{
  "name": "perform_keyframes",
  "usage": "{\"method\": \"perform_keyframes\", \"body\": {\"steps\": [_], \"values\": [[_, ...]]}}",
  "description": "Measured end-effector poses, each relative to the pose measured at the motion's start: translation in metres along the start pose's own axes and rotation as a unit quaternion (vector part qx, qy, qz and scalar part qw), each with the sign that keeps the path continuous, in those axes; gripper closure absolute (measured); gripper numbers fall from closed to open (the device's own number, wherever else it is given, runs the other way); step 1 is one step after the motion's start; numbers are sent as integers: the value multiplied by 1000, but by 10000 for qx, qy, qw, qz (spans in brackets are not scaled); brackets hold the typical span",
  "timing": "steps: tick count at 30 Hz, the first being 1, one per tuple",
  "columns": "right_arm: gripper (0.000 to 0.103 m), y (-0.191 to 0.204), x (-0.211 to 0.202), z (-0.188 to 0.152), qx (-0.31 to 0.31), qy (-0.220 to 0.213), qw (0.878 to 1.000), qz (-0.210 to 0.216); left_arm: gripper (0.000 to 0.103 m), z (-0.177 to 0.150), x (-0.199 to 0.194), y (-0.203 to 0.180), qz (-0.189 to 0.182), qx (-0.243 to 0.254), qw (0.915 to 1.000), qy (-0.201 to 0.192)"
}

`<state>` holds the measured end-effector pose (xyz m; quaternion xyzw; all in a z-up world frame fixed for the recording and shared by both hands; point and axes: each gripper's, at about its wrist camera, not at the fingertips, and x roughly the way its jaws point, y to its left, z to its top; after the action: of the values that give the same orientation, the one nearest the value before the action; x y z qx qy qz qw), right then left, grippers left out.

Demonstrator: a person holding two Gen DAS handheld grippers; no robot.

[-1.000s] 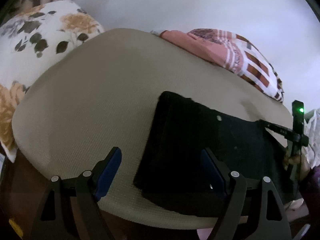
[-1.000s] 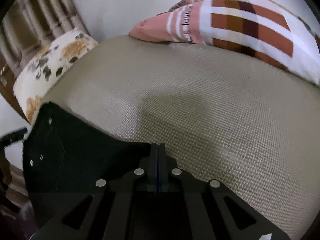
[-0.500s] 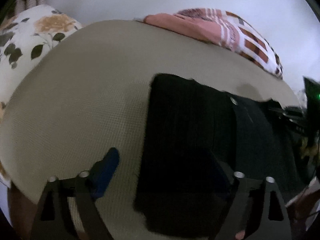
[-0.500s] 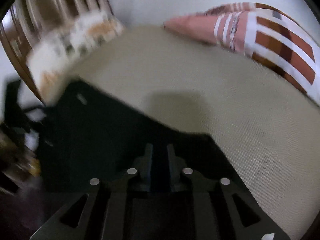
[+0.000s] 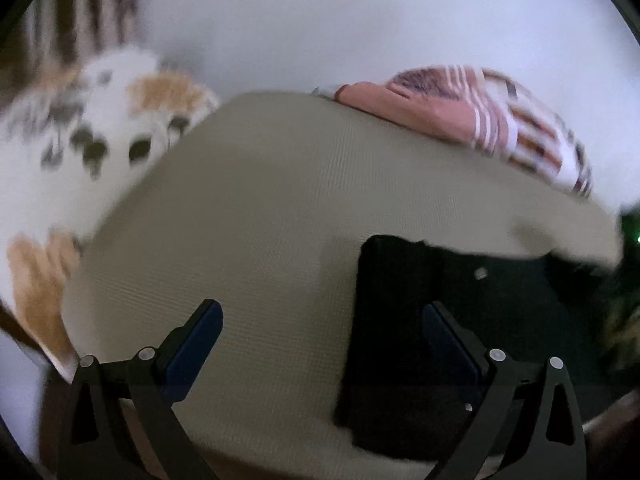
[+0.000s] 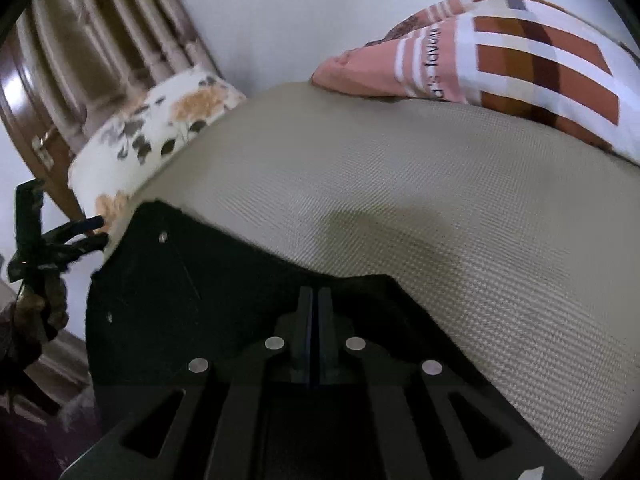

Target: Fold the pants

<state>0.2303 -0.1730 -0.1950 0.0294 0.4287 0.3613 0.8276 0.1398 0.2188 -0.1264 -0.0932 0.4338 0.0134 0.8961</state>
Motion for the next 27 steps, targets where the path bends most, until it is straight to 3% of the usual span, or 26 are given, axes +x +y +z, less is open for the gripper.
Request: {"method": "perform_keyframes", "body": {"steps": [3, 5, 9, 10, 12, 13, 14, 15, 16, 17, 23, 27], "values": [[99, -9, -2, 2, 242, -69, 9997, 40, 4, -13, -6, 25, -657, -918, 9918, 596], [99, -11, -3, 2, 331, -70, 9994, 41, 4, -28, 0, 29, -1239, -1263, 9778, 1127], [95, -8, -2, 2, 279, -67, 9996, 14, 4, -59, 22, 16, -2233, -1821, 9351, 2061], [94, -7, -2, 2, 274, -64, 9996, 18, 4, -62, 27, 10, -2363, -1835, 9290, 2178], [94, -7, -1, 2, 267, -52, 9996, 13, 5, -65, 33, -1, -2442, -1807, 9249, 2287], [93, -7, -1, 1, 268, -48, 9996, 10, 9, -65, 33, -5, -2480, -1792, 9250, 2254], [93, -7, -2, 1, 273, -44, 9996, 11, 27, -62, 31, -10, -2489, -1741, 9279, 2162], [93, -7, -1, 1, 291, -37, 9996, 14, 40, -59, 29, -13, -2337, -1604, 9360, 2086], [93, -7, -2, 1, 302, -34, 9995, 15, 73, -55, 27, -17, -2088, -1434, 9459, 2027], [93, -7, -2, 1, 310, -25, 9995, 13, 86, -52, 24, -18, -1957, -1322, 9523, 1933], [93, -8, -1, 2, 339, -5, 9994, 1, 86, -40, 17, -35, -1741, -893, 9664, 1668], [89, -8, -7, 3, 512, -41, 9986, -121, 87, -5, 16, -52, -1817, -533, 9730, 1321]]}}
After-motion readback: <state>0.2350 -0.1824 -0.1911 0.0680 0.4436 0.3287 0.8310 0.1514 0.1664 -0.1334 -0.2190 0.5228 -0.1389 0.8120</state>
